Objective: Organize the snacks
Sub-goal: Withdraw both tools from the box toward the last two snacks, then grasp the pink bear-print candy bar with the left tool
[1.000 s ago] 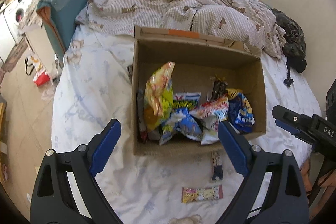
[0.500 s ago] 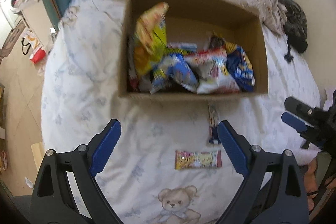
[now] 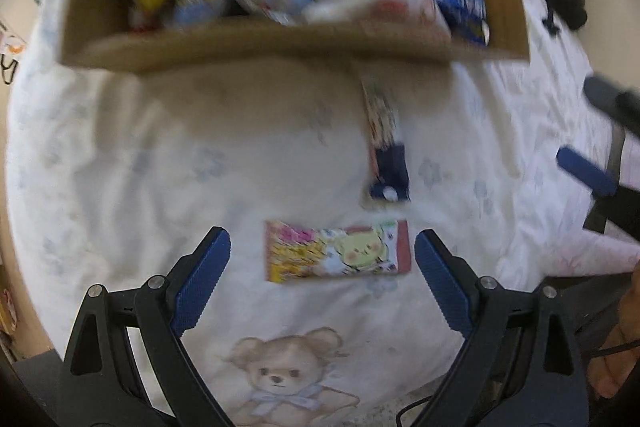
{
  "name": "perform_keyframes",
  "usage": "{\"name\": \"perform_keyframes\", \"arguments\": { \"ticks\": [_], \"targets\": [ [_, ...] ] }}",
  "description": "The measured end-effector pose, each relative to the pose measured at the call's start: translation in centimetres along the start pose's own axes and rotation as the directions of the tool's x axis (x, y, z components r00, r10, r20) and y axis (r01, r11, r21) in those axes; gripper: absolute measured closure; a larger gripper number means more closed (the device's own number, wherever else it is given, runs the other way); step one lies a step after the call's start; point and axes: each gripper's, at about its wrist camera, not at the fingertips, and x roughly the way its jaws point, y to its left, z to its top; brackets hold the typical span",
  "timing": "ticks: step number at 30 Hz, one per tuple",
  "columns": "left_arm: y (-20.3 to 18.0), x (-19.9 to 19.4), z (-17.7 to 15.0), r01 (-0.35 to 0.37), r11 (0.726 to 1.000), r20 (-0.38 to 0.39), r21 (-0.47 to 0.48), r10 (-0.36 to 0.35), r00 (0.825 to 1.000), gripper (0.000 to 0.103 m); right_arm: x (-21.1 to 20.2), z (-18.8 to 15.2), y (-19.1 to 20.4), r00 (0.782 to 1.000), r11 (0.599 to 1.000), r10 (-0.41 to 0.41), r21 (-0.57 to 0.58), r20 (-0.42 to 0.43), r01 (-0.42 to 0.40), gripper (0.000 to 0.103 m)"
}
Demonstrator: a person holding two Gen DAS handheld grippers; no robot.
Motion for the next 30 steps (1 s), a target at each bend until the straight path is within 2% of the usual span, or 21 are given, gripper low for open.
{"name": "perform_keyframes", "arguments": {
  "ticks": [3,7,12,14,16,19,20,21,22,25,30],
  "targets": [
    [-1.1,1.5,-0.5,-0.001,1.000,-0.039,0.021,0.002,0.999,0.011,0.1,0.0,0.0,1.000,1.000,-0.006,-0.001,-0.005,0.006,0.021],
    [-2.1,3.3,-1.0,-0.074,0.997,-0.045,0.038,0.076,0.996,0.011,0.3,-0.2,-0.1,1.000,1.000,-0.014,0.006,-0.010,0.014,0.021],
    [-3.8,4.2,-1.6,-0.133,0.987,-0.025,0.089,0.135,0.990,0.001,0.5,-0.3,0.0,1.000,1.000,-0.016,0.001,-0.017,0.016,0.021],
    [-4.1,4.2,-1.8,-0.138,0.986,-0.014,0.095,0.140,0.990,0.001,0.5,-0.3,0.1,1.000,1.000,-0.019,-0.006,-0.017,0.019,0.021],
    [-3.9,4.0,-1.9,-0.116,0.990,-0.004,0.085,0.116,0.993,0.002,0.5,-0.3,0.0,1.000,1.000,-0.018,-0.003,-0.016,0.018,0.021],
    [-2.6,2.8,-2.1,-0.121,0.991,0.014,0.064,0.120,0.993,0.024,0.5,-0.1,0.1,1.000,1.000,-0.019,0.001,-0.015,0.019,0.021],
    [-2.3,2.5,-2.2,-0.101,0.993,0.012,0.059,0.100,0.995,0.029,0.6,-0.1,0.1,1.000,1.000,-0.021,0.000,-0.015,0.021,0.021],
    [-1.8,2.0,-2.3,-0.098,0.994,0.015,0.053,0.097,0.995,0.042,0.7,-0.1,0.3,1.000,1.000,-0.024,-0.002,-0.015,0.024,0.021],
    [-1.0,1.7,-2.1,-0.097,0.994,0.021,0.051,0.096,0.995,0.048,0.9,-0.1,0.5,0.999,1.000,-0.027,-0.007,-0.017,0.027,0.021],
    [0.5,-0.1,-3.0,-0.057,0.998,0.025,0.011,0.057,0.998,0.050,1.6,-0.3,1.4,0.999,0.999,-0.038,-0.030,-0.028,0.037,0.021],
    [2.7,-3.5,-4.2,-0.078,0.997,0.057,-0.004,0.078,0.995,0.050,4.2,-0.8,3.5,0.994,0.993,-0.078,-0.098,-0.073,0.071,0.021]
  ]
}}
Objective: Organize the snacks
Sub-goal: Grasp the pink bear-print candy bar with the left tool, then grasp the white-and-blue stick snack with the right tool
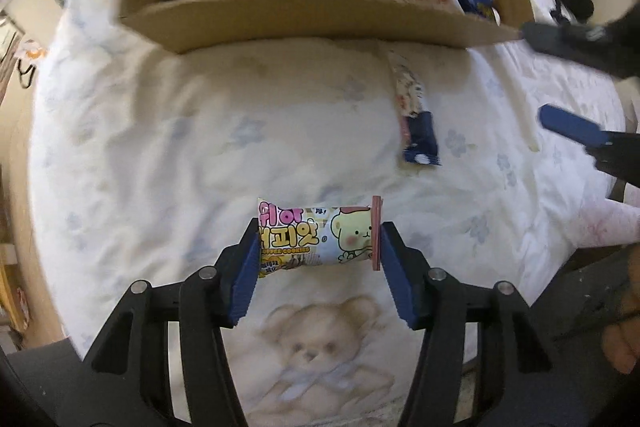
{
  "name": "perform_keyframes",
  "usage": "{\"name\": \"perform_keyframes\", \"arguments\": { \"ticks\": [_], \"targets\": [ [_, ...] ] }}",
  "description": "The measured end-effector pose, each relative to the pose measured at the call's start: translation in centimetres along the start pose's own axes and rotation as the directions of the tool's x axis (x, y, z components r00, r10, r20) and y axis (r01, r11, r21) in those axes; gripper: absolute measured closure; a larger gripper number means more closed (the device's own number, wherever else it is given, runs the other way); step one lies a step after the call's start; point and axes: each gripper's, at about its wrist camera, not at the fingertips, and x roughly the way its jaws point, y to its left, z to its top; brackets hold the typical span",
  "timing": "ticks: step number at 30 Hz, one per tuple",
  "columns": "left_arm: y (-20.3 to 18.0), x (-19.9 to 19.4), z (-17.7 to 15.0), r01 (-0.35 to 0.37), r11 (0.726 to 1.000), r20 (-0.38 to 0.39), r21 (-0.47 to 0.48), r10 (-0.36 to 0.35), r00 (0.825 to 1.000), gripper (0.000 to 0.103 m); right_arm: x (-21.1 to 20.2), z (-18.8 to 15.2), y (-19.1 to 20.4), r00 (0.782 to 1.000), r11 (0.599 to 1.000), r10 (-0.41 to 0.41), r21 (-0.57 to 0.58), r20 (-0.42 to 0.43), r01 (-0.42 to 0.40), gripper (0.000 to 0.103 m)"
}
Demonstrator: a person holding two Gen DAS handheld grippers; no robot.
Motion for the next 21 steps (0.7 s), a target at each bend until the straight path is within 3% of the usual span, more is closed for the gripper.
{"name": "perform_keyframes", "arguments": {
  "ticks": [5,8,13,17,21],
  "targets": [
    [4.4,-3.4,-0.7,0.019,0.990,0.037,-0.136,-0.014,0.999,0.050,3.9,0.1,2.6,0.992,0.989,-0.110,-0.107,-0.068,0.102,0.021],
    [6.1,-5.0,-1.1,-0.006,0.982,0.067,-0.187,0.018,0.998,0.050,6.2,0.0,3.8,0.979,0.971,-0.176,-0.179,-0.098,0.157,0.022],
    [7.1,-5.2,-0.5,-0.046,0.979,0.081,-0.199,0.063,0.995,0.050,9.6,-0.6,4.6,0.955,0.943,-0.264,-0.245,-0.134,0.226,0.030],
    [6.8,-4.2,0.1,-0.054,0.976,0.082,-0.212,0.073,0.994,0.050,10.6,-0.7,4.8,0.947,0.923,-0.302,-0.282,-0.112,0.261,0.033],
    [5.7,-3.1,0.8,-0.062,0.975,0.088,-0.215,0.082,0.993,0.050,10.6,-1.0,5.0,0.934,0.894,-0.347,-0.332,-0.087,0.301,0.059]
  ]
}}
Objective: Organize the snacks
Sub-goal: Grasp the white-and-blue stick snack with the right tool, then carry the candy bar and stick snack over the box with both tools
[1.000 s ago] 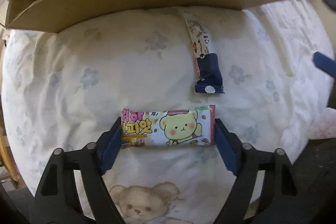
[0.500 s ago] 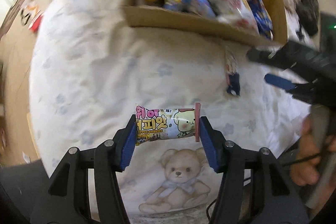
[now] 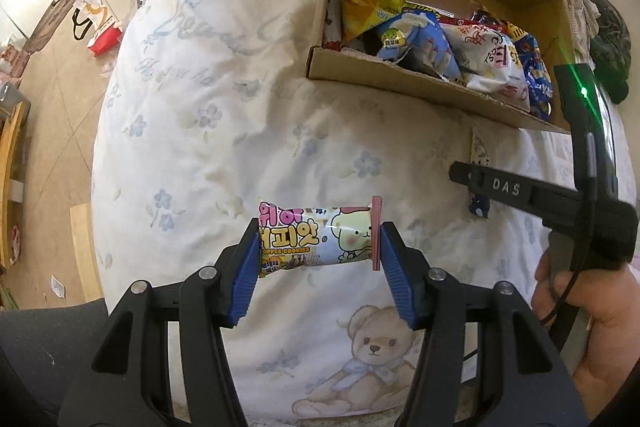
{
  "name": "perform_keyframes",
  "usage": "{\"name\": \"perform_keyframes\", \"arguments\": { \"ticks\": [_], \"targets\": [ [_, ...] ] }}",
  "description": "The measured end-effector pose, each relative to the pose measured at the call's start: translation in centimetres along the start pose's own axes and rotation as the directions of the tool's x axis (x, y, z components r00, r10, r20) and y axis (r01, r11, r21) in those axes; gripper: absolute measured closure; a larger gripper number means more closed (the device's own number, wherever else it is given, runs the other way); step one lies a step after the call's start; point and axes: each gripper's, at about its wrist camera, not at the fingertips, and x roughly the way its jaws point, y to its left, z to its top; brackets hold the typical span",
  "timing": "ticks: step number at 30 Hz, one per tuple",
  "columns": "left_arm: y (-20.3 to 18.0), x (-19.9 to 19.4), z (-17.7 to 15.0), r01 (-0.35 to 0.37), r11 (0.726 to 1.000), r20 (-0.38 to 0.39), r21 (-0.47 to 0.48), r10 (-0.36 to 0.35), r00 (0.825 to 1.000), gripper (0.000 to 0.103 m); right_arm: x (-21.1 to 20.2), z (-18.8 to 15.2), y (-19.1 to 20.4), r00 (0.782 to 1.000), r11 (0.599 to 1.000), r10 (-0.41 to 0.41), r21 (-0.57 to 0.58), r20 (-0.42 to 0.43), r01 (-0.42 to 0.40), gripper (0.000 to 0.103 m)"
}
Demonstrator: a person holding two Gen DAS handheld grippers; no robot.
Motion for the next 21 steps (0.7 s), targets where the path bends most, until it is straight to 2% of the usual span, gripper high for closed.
{"name": "perform_keyframes", "arguments": {
  "ticks": [1,3,6,10,21],
  "targets": [
    [-0.1,0.0,0.0,-0.006,1.000,0.006,0.005,0.006,1.000,0.050,0.0,0.0,0.0,1.000,1.000,0.000,-0.005,0.000,0.000,0.071],
    [-0.4,0.0,0.3,-0.031,0.999,0.022,0.013,0.031,0.999,0.050,-0.3,-0.2,-0.2,1.000,1.000,0.004,-0.019,0.000,-0.004,0.084],
    [-0.1,0.2,0.7,-0.086,0.996,0.052,-0.001,0.086,0.995,0.050,-1.3,-0.8,-0.3,0.999,0.999,0.029,-0.014,0.014,-0.029,0.084],
    [0.6,0.7,1.1,-0.118,0.993,0.064,-0.018,0.119,0.991,0.050,-3.4,-2.1,0.2,0.996,0.997,0.079,-0.024,0.045,-0.078,0.085],
    [2.8,-0.5,0.6,-0.144,0.988,0.117,-0.063,0.150,0.982,0.050,-7.6,-6.0,-0.4,0.974,0.979,0.204,-0.042,0.103,-0.200,0.084]
  ]
}}
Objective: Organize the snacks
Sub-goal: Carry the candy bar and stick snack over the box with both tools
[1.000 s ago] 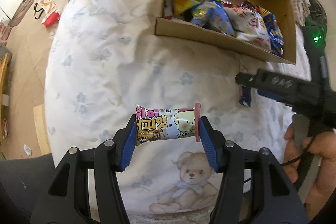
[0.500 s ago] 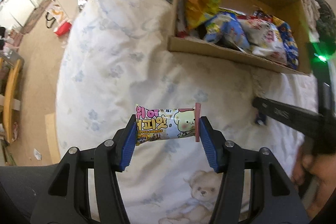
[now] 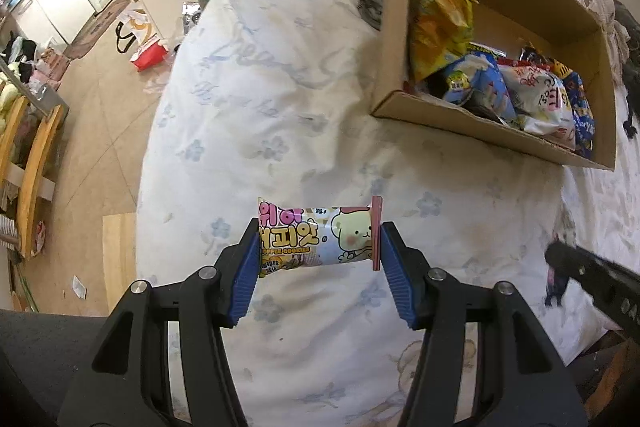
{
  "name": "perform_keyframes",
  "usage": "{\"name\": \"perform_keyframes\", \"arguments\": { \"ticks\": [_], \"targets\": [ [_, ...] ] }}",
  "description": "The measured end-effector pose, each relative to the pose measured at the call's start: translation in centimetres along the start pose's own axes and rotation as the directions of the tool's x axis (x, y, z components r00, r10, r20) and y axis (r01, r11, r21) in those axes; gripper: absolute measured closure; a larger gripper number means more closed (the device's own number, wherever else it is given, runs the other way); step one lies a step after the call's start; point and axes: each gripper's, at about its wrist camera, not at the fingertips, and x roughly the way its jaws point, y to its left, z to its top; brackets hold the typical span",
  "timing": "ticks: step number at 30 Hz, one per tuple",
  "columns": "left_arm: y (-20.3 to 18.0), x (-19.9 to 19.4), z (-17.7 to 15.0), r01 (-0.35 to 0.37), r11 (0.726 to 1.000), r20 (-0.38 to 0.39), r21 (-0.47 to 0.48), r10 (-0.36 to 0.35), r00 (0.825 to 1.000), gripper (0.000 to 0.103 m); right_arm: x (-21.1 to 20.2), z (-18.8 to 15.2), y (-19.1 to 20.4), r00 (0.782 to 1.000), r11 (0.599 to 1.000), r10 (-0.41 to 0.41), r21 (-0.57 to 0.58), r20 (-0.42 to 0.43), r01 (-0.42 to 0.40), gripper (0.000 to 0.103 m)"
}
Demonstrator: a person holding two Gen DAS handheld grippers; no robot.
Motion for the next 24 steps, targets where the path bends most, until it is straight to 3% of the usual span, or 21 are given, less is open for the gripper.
{"name": "perform_keyframes", "arguments": {
  "ticks": [8,12,16,20,22,24],
  "targets": [
    [0.5,-1.0,-0.1,-0.046,0.999,0.051,0.020,0.045,0.998,0.050,-2.8,-1.5,-0.1,0.996,0.998,0.062,0.003,0.061,-0.062,0.085],
    [1.0,-1.8,0.1,-0.045,0.999,0.097,-0.003,0.045,0.994,0.050,-4.5,-1.4,-0.6,0.987,0.997,0.074,0.026,0.143,-0.079,0.085],
    [1.2,-3.6,0.5,-0.029,0.999,0.178,-0.021,0.032,0.983,0.050,-7.8,-1.2,-1.2,0.950,0.991,0.117,0.030,0.288,-0.131,0.085],
    [0.8,-6.6,0.8,-0.037,0.999,0.327,-0.010,0.039,0.944,0.050,-10.9,-1.1,-1.2,0.886,0.985,0.148,0.009,0.439,-0.169,0.085],
    [0.7,-7.8,1.1,-0.024,1.000,0.378,-0.015,0.028,0.925,0.050,-12.0,-0.9,-1.1,0.861,0.986,0.145,0.001,0.487,-0.166,0.085],
    [0.9,-8.9,1.9,0.005,1.000,0.398,-0.027,0.006,0.918,0.050,-12.9,-0.5,-1.3,0.848,0.986,0.143,-0.001,0.510,-0.166,0.084]
  ]
}}
